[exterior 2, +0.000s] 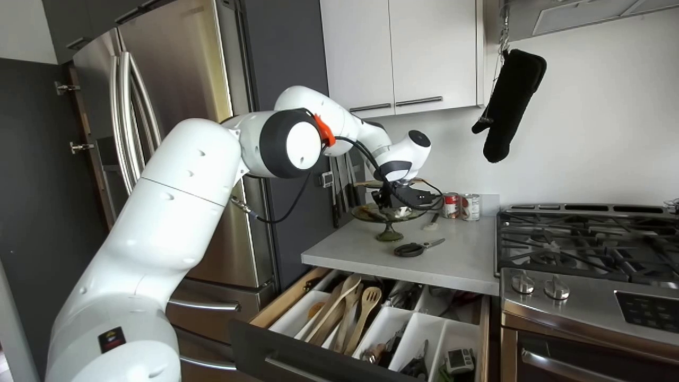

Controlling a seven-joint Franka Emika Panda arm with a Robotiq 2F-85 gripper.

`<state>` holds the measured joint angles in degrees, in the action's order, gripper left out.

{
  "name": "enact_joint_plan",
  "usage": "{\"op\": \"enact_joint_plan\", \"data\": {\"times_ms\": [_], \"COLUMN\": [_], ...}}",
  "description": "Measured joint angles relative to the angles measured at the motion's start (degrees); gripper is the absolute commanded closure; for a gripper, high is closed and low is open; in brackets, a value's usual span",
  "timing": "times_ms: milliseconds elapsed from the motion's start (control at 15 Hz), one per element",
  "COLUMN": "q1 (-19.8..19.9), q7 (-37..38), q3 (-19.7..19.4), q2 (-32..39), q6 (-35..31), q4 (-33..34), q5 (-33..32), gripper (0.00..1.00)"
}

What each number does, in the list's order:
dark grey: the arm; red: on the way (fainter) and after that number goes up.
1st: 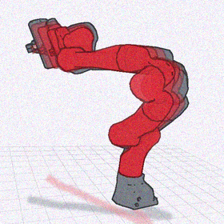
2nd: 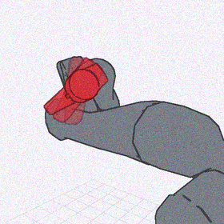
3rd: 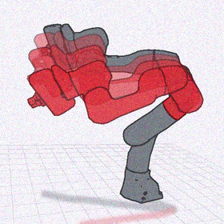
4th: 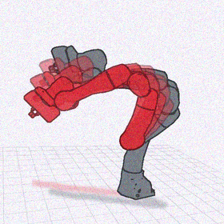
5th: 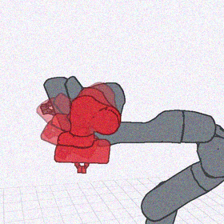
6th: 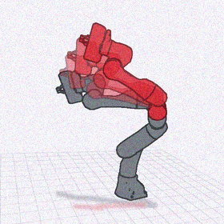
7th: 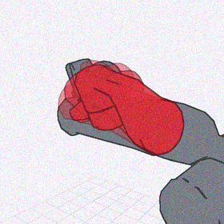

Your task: Move the serving spoon to the right

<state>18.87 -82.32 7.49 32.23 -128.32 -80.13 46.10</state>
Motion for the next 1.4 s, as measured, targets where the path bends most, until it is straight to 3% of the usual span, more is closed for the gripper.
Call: {"op": "enact_joint_plan", "data": {"times_ms": [667, 1400], "q1": [2.38, 2.5], "q7": [0.0, 1.72], "q3": [-3.36, -7.39], "q2": [-1.98, -2.02], "q6": [13.33, 21.6], "q4": [-0.15, -0.19], "q5": [8.96, 16.67], "gripper": [0.96, 0.96]}}
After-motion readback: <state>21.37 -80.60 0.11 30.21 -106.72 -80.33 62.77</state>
